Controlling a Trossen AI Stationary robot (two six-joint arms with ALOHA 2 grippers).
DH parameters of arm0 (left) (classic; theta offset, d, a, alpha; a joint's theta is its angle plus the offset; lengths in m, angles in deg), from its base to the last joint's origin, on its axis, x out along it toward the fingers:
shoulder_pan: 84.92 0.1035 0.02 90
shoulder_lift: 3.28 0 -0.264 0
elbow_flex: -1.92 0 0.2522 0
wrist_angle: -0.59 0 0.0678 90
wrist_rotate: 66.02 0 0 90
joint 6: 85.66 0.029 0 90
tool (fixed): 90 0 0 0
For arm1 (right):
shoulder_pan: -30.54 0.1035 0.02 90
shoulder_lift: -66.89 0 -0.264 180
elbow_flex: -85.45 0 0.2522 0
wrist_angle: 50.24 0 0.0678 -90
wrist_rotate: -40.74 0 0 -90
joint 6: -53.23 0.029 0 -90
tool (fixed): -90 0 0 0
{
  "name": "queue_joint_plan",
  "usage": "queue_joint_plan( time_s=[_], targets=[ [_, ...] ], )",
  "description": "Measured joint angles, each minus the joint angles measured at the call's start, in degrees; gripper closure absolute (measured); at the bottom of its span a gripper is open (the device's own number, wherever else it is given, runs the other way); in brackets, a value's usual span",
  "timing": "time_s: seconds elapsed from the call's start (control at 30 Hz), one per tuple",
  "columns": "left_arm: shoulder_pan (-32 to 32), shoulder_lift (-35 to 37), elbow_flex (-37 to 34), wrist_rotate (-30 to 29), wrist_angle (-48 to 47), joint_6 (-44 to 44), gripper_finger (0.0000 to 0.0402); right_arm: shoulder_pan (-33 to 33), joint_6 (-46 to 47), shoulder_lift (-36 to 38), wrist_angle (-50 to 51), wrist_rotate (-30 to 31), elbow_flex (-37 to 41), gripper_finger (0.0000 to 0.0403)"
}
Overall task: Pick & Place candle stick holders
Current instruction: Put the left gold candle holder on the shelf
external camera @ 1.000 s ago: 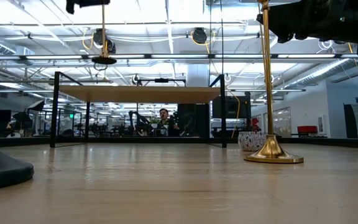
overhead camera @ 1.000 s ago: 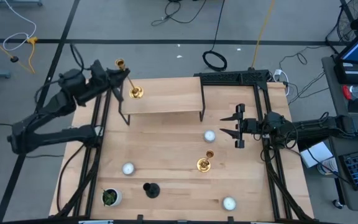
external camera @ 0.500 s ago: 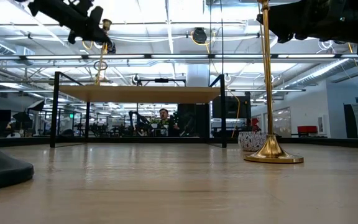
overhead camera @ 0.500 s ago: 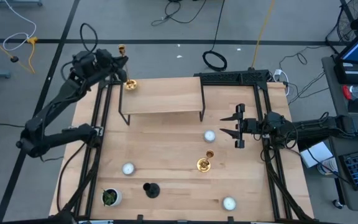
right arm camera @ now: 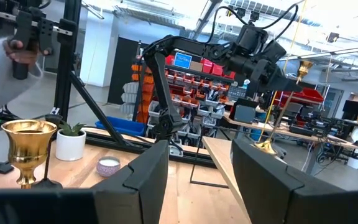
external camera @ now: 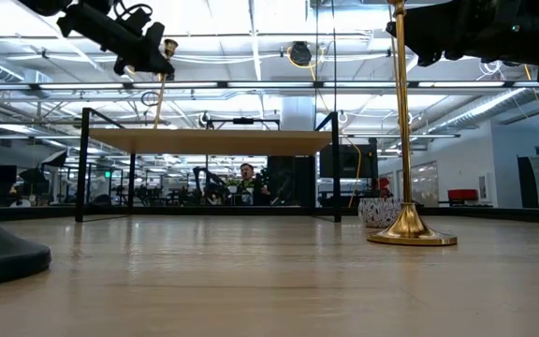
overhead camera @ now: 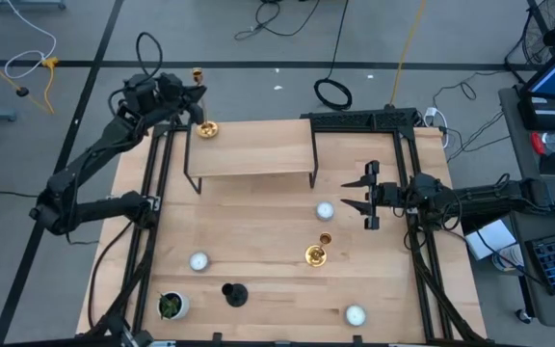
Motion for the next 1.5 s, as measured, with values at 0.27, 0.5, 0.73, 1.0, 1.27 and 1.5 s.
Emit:
queue_joint_plan(
  time_s=[0.27,0.5,0.73,1.0,1.27,1.5],
  targets=[
    [0.0,0.1,0.0,-0.2,-1.8,0.2,0.0377,0.0,-0.1,0.0,0.0,0.0,0.0,0.0232],
    [0.0,0.1,0.1,-0.2,-3.1,0.9,0.0377,0.0,-0.1,0.0,0.0,0.0,0.0,0.0232],
    [0.0,-0.3,-0.2,-0.3,-6.8,0.9,0.0339,0.0,-0.2,0.0,0.0,0.0,0.0,0.0232],
    [-0.4,0.1,0.0,-0.7,-8.1,1.2,0.0306,0.0,-0.2,0.0,0.0,0.0,0.0,0.0232],
    [-0.4,1.6,0.0,-3.7,-8.4,3.1,0.0263,0.0,-0.2,0.0,0.0,0.0,0.0,0.0232],
    [-0.4,7.3,0.0,-3.4,-9.1,3.9,0.0234,0.0,-0.2,0.0,0.0,0.0,0.0,0.0232]
  ],
)
